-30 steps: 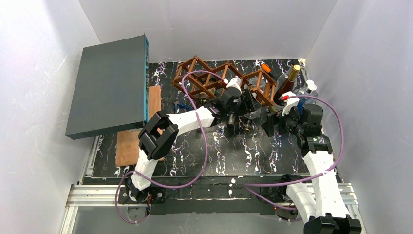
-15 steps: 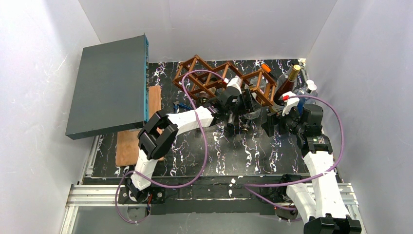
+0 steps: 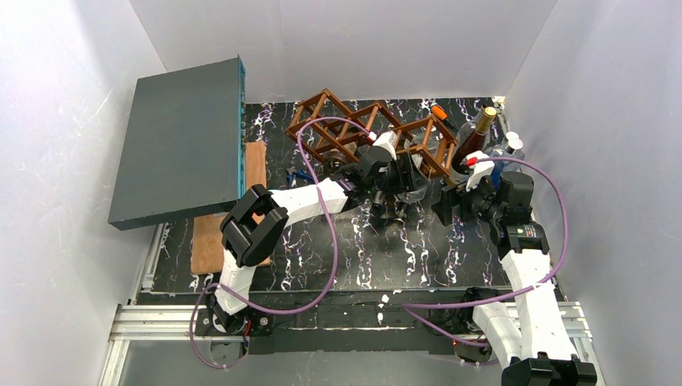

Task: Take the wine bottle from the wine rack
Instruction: Pick up the wine bottle from the wine rack.

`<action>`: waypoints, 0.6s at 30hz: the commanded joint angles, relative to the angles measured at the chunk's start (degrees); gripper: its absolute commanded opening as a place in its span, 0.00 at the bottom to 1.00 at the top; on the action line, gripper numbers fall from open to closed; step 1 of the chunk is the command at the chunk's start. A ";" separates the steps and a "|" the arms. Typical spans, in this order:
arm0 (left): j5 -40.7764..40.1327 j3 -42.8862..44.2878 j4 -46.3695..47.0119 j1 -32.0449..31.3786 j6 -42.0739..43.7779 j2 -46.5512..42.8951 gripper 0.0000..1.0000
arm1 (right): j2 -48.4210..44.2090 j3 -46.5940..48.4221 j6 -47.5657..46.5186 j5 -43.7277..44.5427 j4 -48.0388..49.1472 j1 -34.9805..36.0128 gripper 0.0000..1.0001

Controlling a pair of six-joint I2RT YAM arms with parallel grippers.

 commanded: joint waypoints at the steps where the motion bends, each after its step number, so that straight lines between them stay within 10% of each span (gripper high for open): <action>1: 1.09 -1.03 0.69 0.30 2.27 -5.50 0.00 | -0.24 0.03 -0.51 0.01 1.85 -0.24 1.00; 18: 2.06 -3.66 1.44 0.28 3.64 -8.10 0.00 | -0.22 -0.03 -0.54 0.01 1.94 -0.24 1.00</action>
